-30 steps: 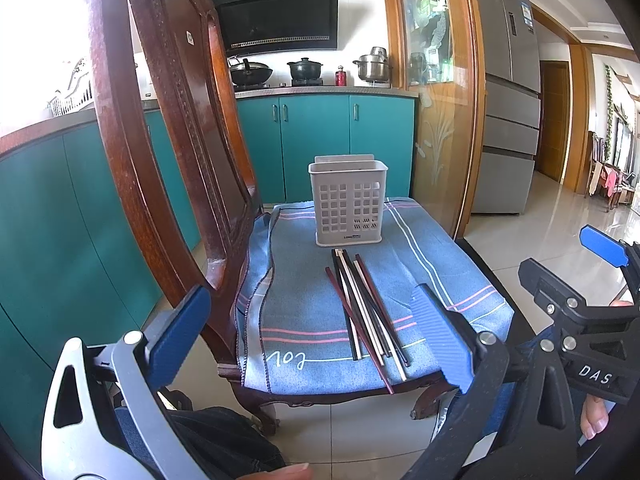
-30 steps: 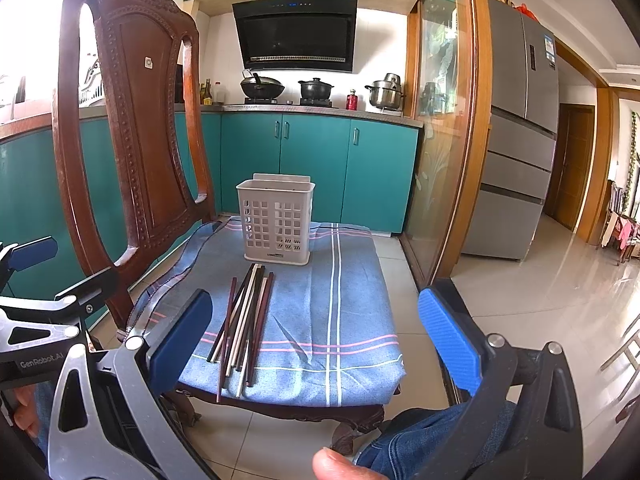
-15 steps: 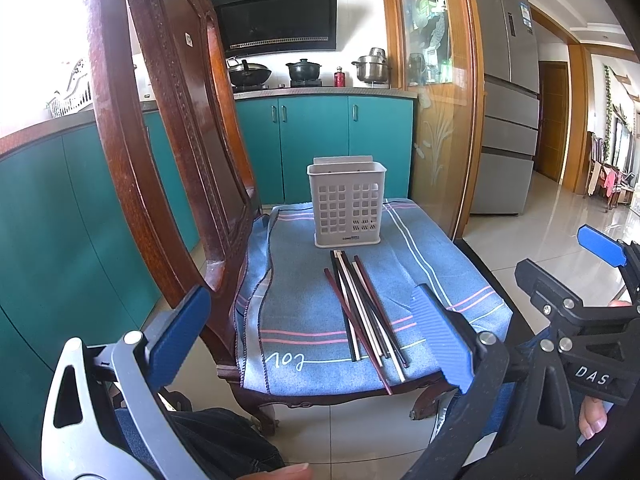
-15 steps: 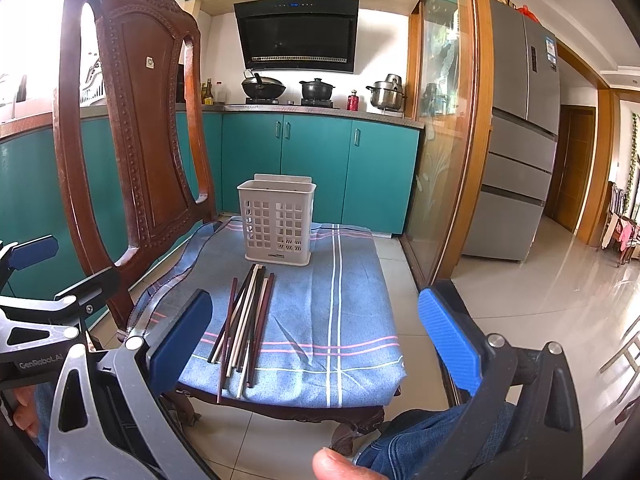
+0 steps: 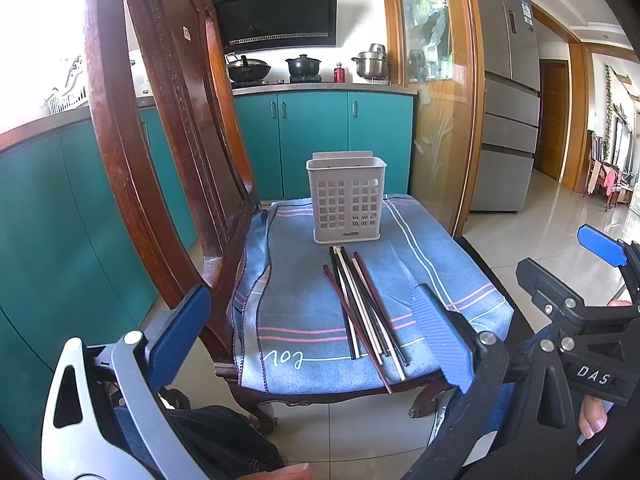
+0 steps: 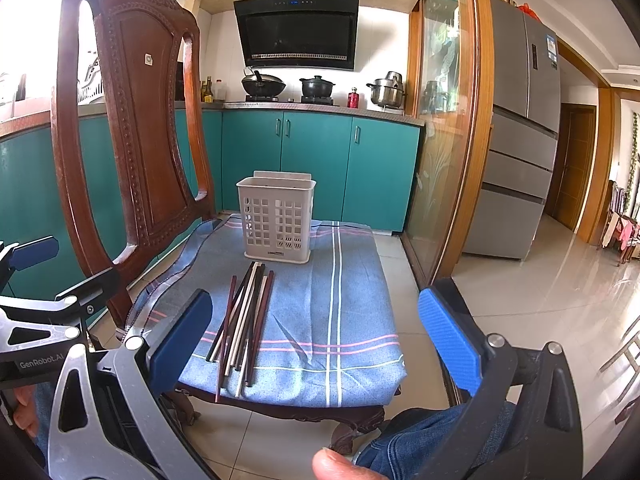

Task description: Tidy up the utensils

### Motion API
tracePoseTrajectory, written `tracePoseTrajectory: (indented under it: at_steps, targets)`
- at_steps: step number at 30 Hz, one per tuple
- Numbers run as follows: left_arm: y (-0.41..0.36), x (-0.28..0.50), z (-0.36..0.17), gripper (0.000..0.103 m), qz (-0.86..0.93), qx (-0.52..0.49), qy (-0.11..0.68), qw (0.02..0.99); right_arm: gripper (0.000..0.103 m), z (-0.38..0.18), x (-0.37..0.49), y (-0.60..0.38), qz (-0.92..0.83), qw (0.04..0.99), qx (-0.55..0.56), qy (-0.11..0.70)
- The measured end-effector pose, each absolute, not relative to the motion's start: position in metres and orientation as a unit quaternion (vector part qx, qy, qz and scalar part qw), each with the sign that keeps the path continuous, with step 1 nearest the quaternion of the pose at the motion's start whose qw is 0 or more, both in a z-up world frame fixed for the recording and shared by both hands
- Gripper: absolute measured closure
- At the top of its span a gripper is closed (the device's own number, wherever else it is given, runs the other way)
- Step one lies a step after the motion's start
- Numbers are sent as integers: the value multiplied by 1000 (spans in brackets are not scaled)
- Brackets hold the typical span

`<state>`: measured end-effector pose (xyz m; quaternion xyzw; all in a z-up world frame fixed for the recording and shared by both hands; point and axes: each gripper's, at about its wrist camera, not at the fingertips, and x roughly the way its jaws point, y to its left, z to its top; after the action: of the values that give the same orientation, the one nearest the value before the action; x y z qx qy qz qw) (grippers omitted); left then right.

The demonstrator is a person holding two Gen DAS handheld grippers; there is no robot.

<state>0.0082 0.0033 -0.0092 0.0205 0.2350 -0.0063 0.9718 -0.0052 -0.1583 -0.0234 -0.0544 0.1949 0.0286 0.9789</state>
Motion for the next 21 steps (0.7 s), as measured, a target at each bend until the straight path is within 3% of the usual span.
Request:
tracePoseTrajectory:
  at_steps: [12, 16, 18, 20, 21]
  targets:
    - [5, 27, -25, 3, -3, 19, 265, 964, 2, -35, 15, -163, 27, 975, -51, 217]
    - [7, 47, -44, 3, -6, 14, 304, 953, 2, -49, 52, -166, 7, 961, -78, 265]
    - [9, 69, -60, 3, -33, -3, 345, 938, 12, -72, 92, -173, -3, 936, -75, 345]
    - [12, 94, -76, 4, -60, -22, 379, 923, 45, -96, 130, -186, 20, 909, -33, 416]
    - [14, 104, -81, 4, -66, -27, 391, 917, 49, -103, 142, -189, 31, 900, -18, 435]
